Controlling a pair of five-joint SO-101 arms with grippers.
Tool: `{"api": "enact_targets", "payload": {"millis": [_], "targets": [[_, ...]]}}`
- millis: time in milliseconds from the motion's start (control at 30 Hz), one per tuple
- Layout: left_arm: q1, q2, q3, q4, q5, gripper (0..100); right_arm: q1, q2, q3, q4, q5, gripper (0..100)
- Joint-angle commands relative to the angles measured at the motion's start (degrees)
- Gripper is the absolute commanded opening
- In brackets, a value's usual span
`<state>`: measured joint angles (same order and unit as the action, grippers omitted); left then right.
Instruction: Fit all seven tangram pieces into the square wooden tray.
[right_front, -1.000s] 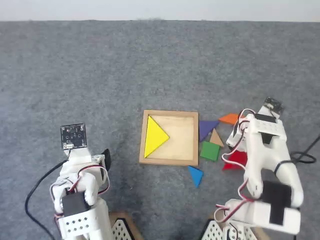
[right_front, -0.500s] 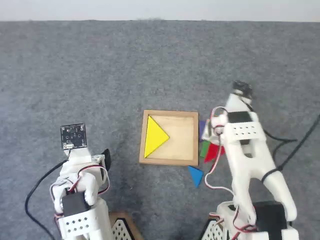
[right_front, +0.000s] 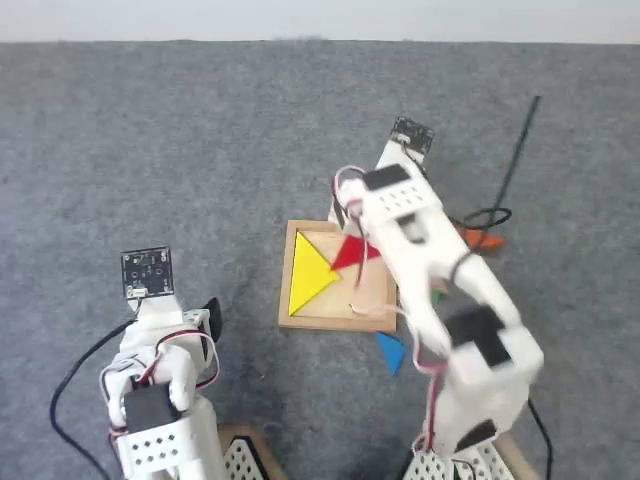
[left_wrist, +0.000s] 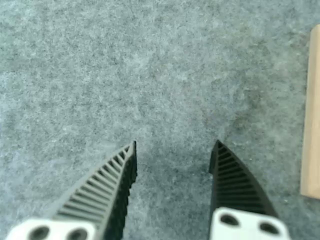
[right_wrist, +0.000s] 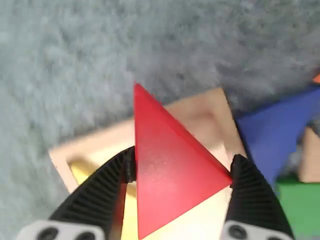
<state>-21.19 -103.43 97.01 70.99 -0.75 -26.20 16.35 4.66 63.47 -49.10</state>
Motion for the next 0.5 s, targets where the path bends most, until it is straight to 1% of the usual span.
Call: {"api": "enact_targets", "payload": {"millis": [0, 100, 200, 333, 467], "targets": [[-0.26, -1.05, -0.57, 0.26, -0.26, 23, -0.40, 9.19, -15.21, 3.38, -7.82, 20.3], [-0.26, -1.05, -0.57, 0.26, -0.26, 23, -0.92, 14.99, -22.51, 6.29, -12.13, 20.3], [-0.26, -1.05, -0.57, 0.26, -0.26, 23, -1.89, 18.59, -29.36, 10.59, -14.33, 21.4], [-0.26, -1.05, -0.57, 0.26, -0.26, 23, -2.07, 20.09, -35.60, 17.71, -17.49, 29.2], [-0.26, -1.05, -0.57, 0.26, -0.26, 23, -2.42, 20.18, -36.92, 23.96, -17.85, 36.9]]}}
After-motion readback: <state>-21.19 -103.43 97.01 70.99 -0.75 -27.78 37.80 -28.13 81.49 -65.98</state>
